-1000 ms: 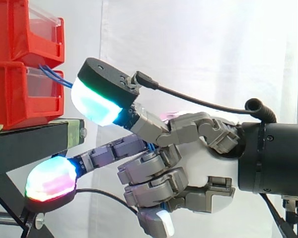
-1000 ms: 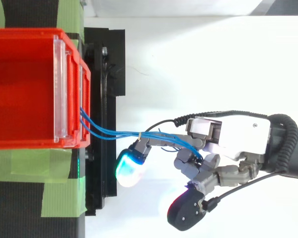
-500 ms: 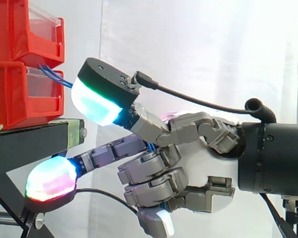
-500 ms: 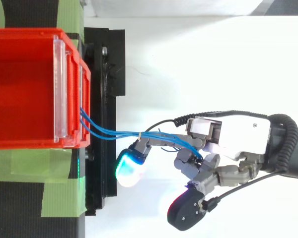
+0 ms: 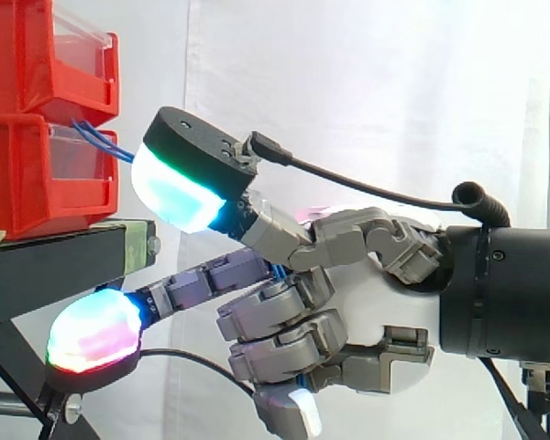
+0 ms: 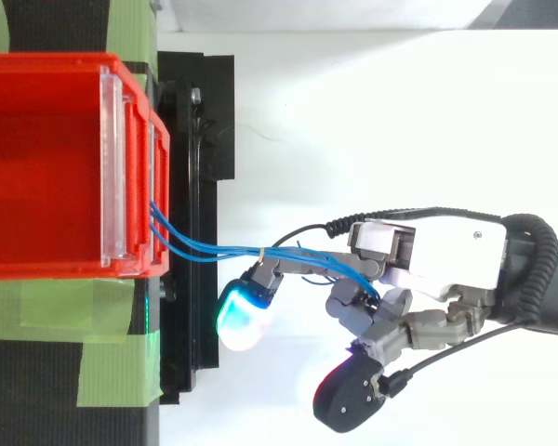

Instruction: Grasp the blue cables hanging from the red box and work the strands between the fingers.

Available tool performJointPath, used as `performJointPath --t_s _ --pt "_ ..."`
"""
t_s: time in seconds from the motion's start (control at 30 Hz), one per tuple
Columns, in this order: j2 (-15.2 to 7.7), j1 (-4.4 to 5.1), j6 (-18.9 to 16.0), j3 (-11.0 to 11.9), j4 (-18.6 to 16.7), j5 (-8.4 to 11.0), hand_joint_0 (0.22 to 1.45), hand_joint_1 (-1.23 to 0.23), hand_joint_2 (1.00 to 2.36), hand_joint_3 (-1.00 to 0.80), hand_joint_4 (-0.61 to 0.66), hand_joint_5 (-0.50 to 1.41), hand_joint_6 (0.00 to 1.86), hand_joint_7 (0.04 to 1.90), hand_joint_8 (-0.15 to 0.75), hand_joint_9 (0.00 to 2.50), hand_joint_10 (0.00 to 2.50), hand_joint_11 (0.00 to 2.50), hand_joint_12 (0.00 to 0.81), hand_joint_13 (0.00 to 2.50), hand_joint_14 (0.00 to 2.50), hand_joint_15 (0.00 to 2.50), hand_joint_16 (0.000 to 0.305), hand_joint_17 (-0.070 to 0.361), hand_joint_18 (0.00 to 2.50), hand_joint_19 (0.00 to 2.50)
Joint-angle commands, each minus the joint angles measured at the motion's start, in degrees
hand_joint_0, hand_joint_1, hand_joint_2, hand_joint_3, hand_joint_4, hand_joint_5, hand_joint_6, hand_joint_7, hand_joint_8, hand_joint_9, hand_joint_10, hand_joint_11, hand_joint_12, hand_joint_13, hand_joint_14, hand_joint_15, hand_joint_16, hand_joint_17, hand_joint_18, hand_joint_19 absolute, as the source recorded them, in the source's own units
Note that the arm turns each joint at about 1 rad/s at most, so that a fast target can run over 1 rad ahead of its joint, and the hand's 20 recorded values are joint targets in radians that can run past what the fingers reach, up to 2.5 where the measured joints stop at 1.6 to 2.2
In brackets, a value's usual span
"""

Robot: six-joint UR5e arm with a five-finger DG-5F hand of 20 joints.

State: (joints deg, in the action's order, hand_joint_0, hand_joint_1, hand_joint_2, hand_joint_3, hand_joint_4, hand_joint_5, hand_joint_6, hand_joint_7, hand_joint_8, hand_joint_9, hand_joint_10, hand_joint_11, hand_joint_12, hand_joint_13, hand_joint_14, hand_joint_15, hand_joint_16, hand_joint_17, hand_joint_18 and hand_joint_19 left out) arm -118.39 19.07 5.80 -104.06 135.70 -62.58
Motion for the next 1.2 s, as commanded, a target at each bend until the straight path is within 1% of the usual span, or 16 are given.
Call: performJointPath --t_s 0.0,0.27,0.33,0.37,0.4,0.47,0.67,0.77,0.83,0.9,0.97,1.0,1.07,1.17 --pt "0.00 -0.08 0.00 0.00 0.00 0.00 0.78 -0.56 1.00 -0.97 0.28 0.08 0.01 1.14 0.553 1.33 2.50 2.50 0.674 1.70 2.50 1.91 0.204 0.153 1.95 0.71" --pt "0.00 0.01 0.00 0.00 0.00 0.00 0.78 -0.56 1.00 -0.98 0.28 0.08 0.01 1.14 0.545 1.33 2.50 2.50 0.674 1.70 2.50 1.92 0.200 0.150 1.95 0.72" --pt "0.00 -0.08 0.00 0.00 0.00 0.00 0.77 -0.56 1.00 -0.97 0.28 0.08 0.01 1.14 0.556 1.33 2.50 2.50 0.674 1.70 2.50 1.92 0.204 0.153 1.95 0.71" --pt "0.00 0.01 0.00 0.00 0.00 0.00 0.78 -0.56 1.00 -0.98 0.28 0.08 0.01 1.14 0.545 1.33 2.50 2.50 0.673 1.70 2.50 1.91 0.201 0.150 1.95 0.73" --pt "0.00 0.01 0.00 0.00 0.00 0.00 0.78 -0.56 1.00 -0.98 0.28 0.08 0.01 1.13 0.557 1.33 2.50 2.50 0.674 1.70 2.50 1.92 0.202 0.152 1.95 0.71" --pt "0.00 0.01 0.00 0.00 0.00 0.00 0.77 -0.56 1.00 -0.97 0.28 0.08 0.01 1.14 0.546 1.33 2.50 2.50 0.672 1.70 2.50 1.91 0.202 0.152 1.95 0.72" --pt "0.00 0.01 0.00 0.00 0.00 0.00 0.78 -0.56 1.00 -0.97 0.28 0.08 0.01 1.14 0.557 1.33 2.50 2.50 0.672 1.69 2.50 1.92 0.202 0.151 1.95 0.71" --pt "0.00 0.01 0.00 0.09 0.00 0.00 0.78 -0.56 1.00 -0.97 0.28 0.08 0.01 1.14 0.545 1.33 2.50 2.50 0.672 1.69 2.50 1.92 0.202 0.151 1.95 0.71" --pt "0.00 0.01 0.00 0.00 0.00 0.00 0.78 -0.56 1.00 -0.97 0.28 0.08 0.01 1.14 0.555 1.33 2.50 2.50 0.671 1.69 2.50 1.92 0.200 0.150 1.95 0.71" --pt "0.00 0.01 0.00 0.00 0.00 0.00 0.78 -0.56 1.00 -0.97 0.27 0.09 0.01 1.17 0.554 1.33 2.50 2.50 0.671 1.69 2.50 1.92 0.202 0.151 1.95 0.71" --pt "0.00 0.01 0.00 0.00 0.00 0.00 0.78 -0.56 1.00 -0.97 0.25 0.13 0.00 1.25 0.553 1.33 2.50 2.50 0.672 1.69 2.50 1.92 0.203 0.152 1.95 0.72" --pt "0.00 0.01 0.00 0.00 0.00 0.00 0.78 -0.56 1.00 -0.97 0.24 0.13 0.02 1.25 0.556 1.33 2.50 2.50 0.671 1.69 2.50 1.92 0.203 0.152 1.95 0.72" --pt "0.00 0.01 0.00 0.00 0.00 0.00 0.78 -0.56 1.00 -0.97 0.24 0.10 0.16 1.22 0.556 1.33 2.50 2.50 0.672 1.69 2.50 1.92 0.201 0.151 1.95 0.71" --pt "0.00 0.01 0.00 0.00 0.00 0.00 0.78 -0.56 1.00 -0.97 0.23 0.09 0.18 1.21 0.552 1.33 2.50 2.50 0.672 1.69 2.50 1.92 0.201 0.151 1.95 0.71"
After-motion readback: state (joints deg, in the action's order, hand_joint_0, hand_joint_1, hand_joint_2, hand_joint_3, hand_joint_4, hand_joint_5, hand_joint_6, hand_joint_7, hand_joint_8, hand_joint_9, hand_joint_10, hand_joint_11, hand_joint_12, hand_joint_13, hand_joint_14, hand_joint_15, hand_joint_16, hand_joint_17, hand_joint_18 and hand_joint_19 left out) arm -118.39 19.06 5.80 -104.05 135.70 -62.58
